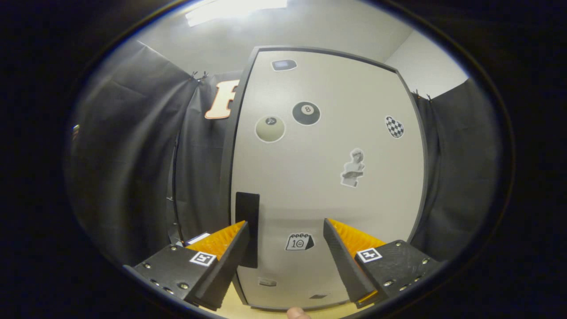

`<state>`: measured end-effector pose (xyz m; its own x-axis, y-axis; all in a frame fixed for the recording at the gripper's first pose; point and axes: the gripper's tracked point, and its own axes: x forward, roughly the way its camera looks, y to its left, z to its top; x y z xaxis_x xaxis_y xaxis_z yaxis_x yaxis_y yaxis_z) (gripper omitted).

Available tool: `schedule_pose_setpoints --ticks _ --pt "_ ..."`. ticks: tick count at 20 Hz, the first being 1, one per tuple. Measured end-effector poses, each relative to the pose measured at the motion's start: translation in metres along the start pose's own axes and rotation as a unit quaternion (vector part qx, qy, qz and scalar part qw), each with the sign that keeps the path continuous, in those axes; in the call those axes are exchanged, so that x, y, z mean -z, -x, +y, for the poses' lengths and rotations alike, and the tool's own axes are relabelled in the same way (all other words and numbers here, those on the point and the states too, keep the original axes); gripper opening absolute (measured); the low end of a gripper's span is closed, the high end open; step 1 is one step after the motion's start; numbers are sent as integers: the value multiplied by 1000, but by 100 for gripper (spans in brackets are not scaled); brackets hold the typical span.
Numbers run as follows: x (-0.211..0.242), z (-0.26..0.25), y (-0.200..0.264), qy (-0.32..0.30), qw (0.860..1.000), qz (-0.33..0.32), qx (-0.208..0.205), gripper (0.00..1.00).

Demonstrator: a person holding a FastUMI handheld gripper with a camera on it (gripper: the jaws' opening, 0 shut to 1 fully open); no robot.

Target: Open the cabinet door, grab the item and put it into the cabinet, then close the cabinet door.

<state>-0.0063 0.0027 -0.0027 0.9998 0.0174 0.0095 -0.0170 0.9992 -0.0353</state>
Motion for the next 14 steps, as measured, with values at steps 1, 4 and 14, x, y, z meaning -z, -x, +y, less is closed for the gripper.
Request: schedule_pose_setpoints --ticks 1,4,14 --pt "0 -2 0 -2 1000 0 2 100" --pt "-2 -6 -1 -1 1000 -3 7 100" --pt "2 -2 -6 -8 1000 3 1 99"
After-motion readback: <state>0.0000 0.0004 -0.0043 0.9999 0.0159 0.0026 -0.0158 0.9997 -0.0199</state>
